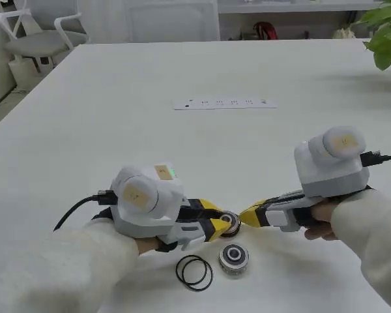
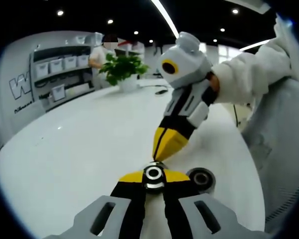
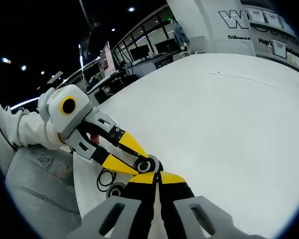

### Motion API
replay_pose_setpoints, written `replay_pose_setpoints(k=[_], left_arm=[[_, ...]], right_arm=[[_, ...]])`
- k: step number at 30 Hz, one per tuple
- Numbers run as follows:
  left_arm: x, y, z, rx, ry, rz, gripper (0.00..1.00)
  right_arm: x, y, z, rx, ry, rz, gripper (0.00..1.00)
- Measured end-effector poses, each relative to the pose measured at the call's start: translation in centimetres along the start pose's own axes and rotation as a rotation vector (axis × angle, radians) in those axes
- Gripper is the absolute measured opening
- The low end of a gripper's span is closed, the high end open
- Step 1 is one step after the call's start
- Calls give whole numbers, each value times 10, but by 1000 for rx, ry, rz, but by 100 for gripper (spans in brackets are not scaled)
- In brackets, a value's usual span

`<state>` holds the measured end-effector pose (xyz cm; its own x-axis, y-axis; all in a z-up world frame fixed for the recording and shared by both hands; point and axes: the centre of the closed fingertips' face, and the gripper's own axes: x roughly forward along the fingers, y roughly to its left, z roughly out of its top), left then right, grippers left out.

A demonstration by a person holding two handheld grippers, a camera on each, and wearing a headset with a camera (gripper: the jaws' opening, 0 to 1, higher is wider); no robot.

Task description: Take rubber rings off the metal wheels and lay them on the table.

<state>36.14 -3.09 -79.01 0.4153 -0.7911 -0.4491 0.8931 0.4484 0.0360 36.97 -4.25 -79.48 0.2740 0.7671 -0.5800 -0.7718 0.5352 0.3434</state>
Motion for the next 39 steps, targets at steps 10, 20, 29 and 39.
replay_pose_setpoints(k=[10,20,29,39], left_arm=[[0,0,0,4,0,1,14],[0,0,0,2,-4,0,14],[0,0,0,1,-7,0,14],[0,0,0,1,-8,1,14]], right_arm=[[-5,9,15,-64,-47,10,0],[0,11,-13,-183,85,51,1],[10,8,-12,-287,83,14,27],[14,12,-12,-287,73,29,22]])
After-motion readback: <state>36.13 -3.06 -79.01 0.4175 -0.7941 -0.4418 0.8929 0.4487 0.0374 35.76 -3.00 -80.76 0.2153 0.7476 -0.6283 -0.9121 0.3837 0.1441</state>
